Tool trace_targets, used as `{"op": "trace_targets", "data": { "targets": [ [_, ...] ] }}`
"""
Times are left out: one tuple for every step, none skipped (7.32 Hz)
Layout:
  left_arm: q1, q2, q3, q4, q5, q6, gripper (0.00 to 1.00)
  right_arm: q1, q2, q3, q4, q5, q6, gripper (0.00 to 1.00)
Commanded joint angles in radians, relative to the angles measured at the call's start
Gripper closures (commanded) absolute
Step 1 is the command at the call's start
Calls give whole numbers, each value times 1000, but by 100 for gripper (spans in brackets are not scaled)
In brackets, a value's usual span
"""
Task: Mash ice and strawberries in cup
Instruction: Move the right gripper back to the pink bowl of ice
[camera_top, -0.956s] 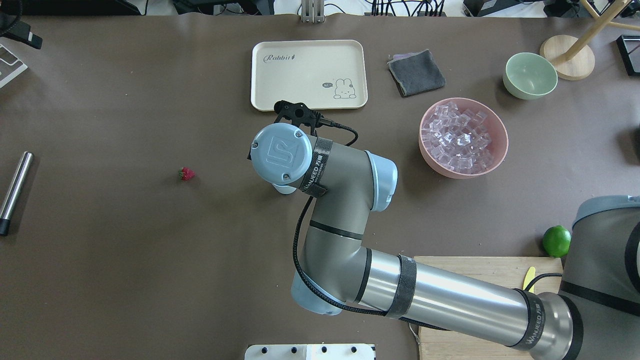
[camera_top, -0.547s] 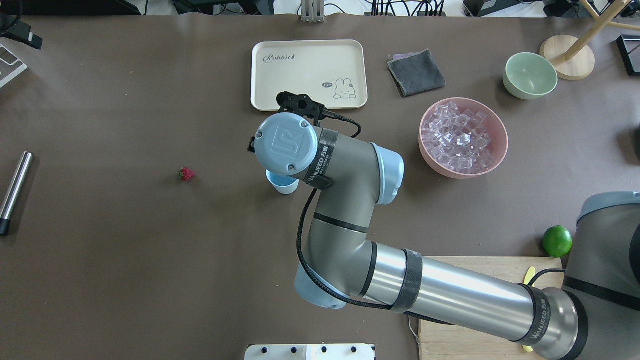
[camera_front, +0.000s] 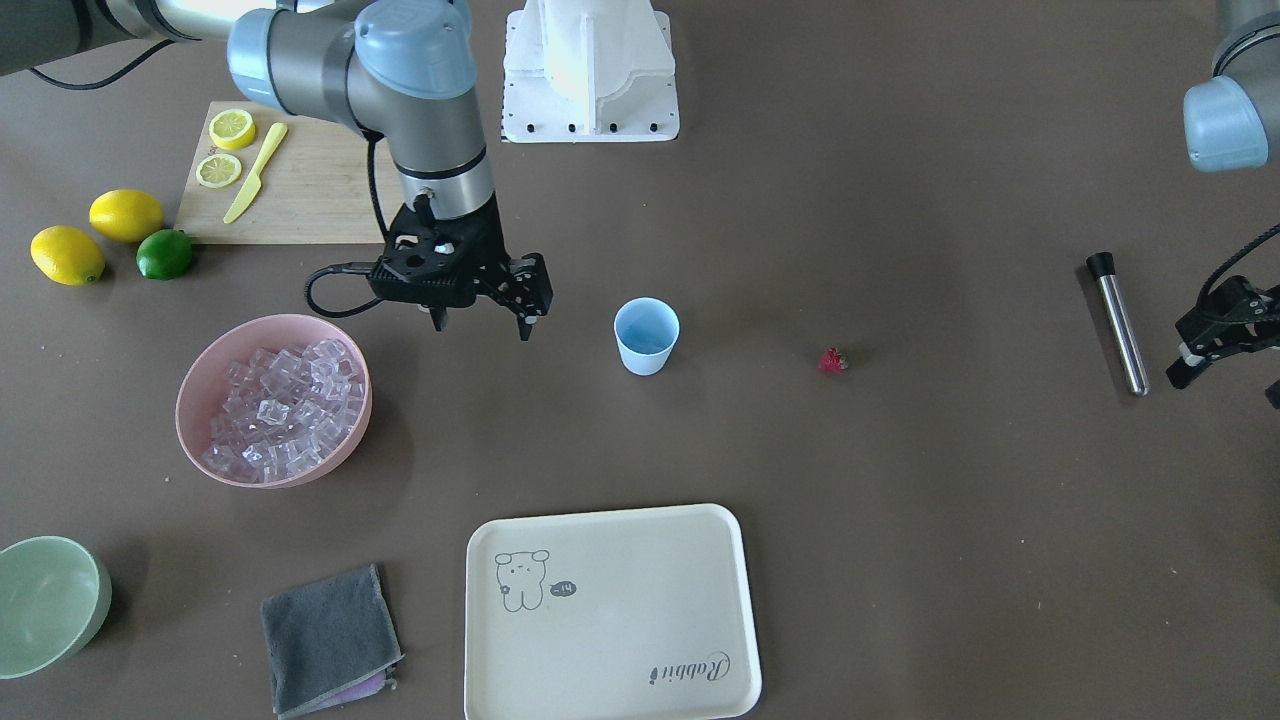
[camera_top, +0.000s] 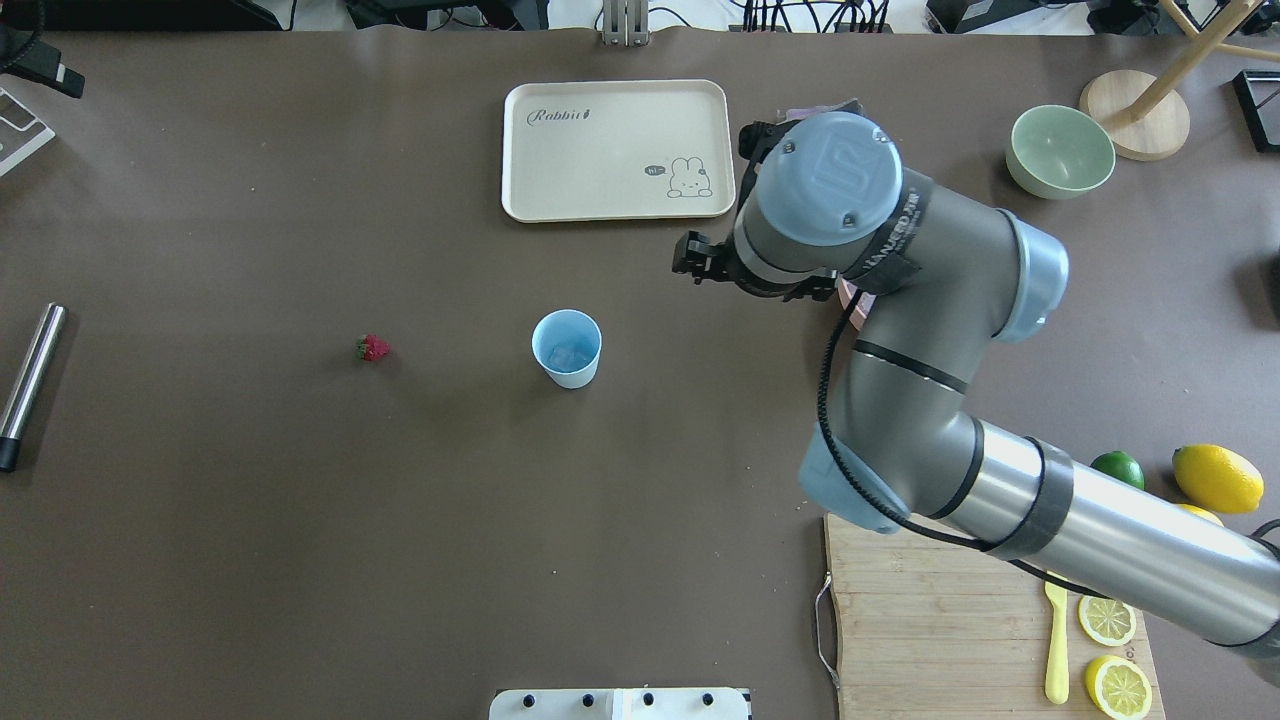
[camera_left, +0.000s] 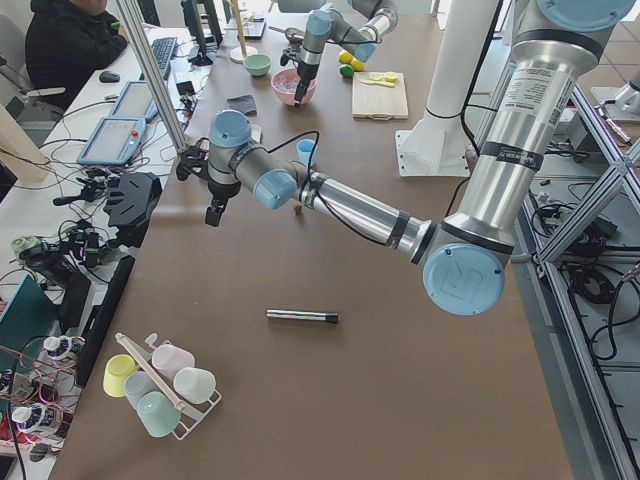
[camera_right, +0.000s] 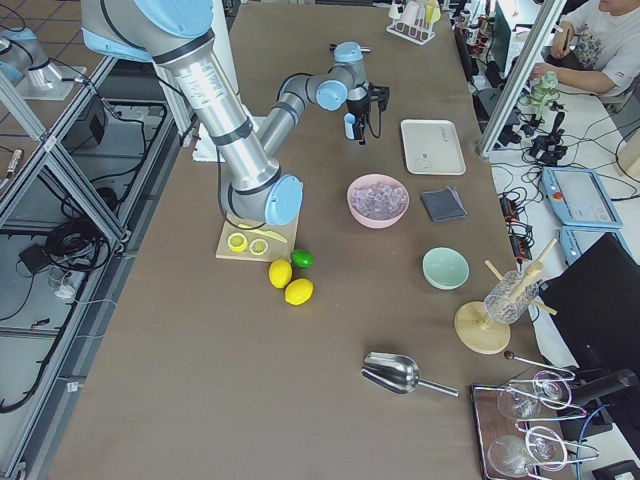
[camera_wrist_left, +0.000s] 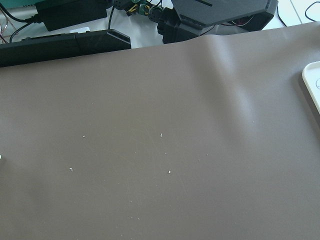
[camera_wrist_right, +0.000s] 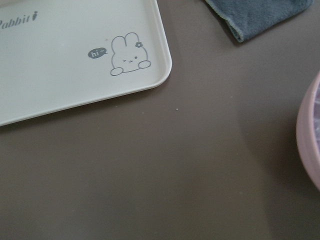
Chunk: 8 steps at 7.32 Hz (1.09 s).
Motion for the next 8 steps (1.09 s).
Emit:
{"op": "trace_targets", "data": {
  "targets": [
    [3, 3, -17, -8, 5, -62, 2, 91, -228, 16, 166, 57, -175, 2],
    [6, 2, -17, -11, 5, -77, 2, 106, -351, -9, 367, 72, -177, 2],
    [14, 3, -17, -14, -3, -77, 2, 106, -435, -62, 539, 89, -187, 2],
    [14, 2, -25, -10, -1, -80, 2, 105, -441, -90, 604, 89, -175, 2],
    [14, -5, -22, -10, 0, -80, 2, 105, -432, -72, 587, 103, -168, 2],
    [15, -8, -13, -8, 2, -77, 2, 106, -430, -42, 544, 104, -168, 2],
    [26, -8, -4, -8, 8, -69, 2, 146, -410, 38, 420, 155, -168, 3],
    [31, -6, -5, -10, 8, -71, 2, 215, -324, 93, 211, 248, -184, 3]
  ]
}}
